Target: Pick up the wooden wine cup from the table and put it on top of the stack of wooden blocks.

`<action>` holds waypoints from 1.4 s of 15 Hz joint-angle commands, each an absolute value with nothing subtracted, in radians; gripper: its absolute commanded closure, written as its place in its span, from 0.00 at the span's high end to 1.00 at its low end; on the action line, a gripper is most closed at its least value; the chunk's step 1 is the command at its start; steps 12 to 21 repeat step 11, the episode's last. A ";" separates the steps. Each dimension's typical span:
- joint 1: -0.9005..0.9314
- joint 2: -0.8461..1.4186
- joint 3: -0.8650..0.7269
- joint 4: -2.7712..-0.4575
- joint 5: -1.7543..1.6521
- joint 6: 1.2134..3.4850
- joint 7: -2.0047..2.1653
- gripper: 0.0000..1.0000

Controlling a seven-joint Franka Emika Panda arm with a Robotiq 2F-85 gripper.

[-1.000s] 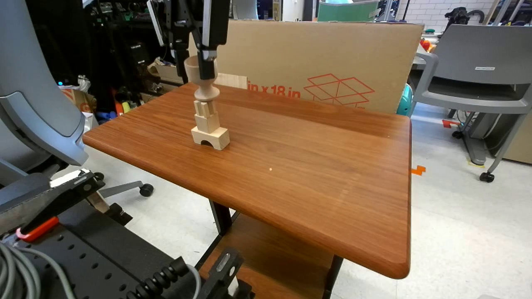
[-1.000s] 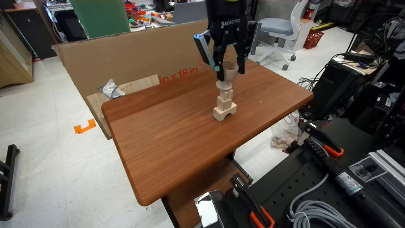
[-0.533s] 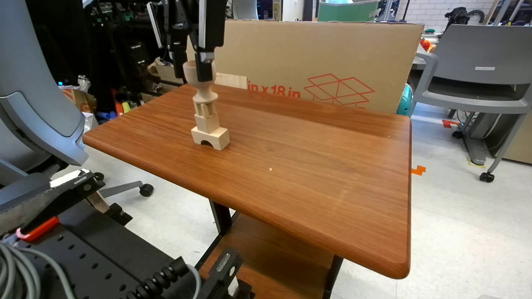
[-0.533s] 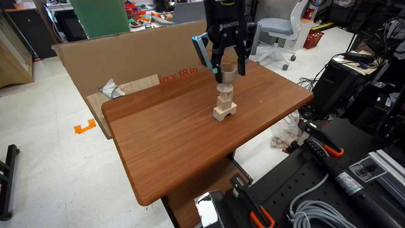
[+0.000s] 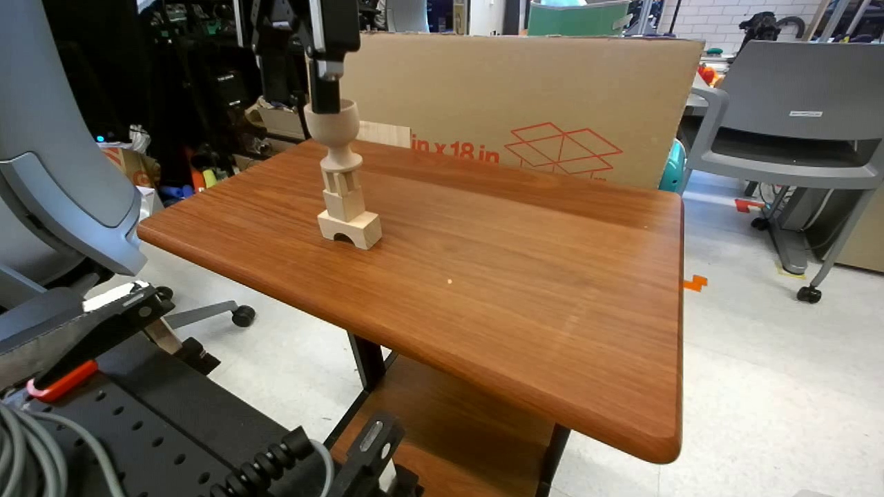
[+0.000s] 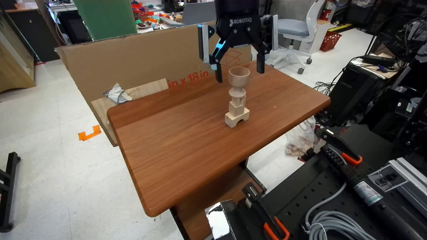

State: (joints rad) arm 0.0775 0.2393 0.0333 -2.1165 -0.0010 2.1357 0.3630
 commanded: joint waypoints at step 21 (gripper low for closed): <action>0.047 0.021 0.023 -2.116 0.087 2.015 0.458 1.00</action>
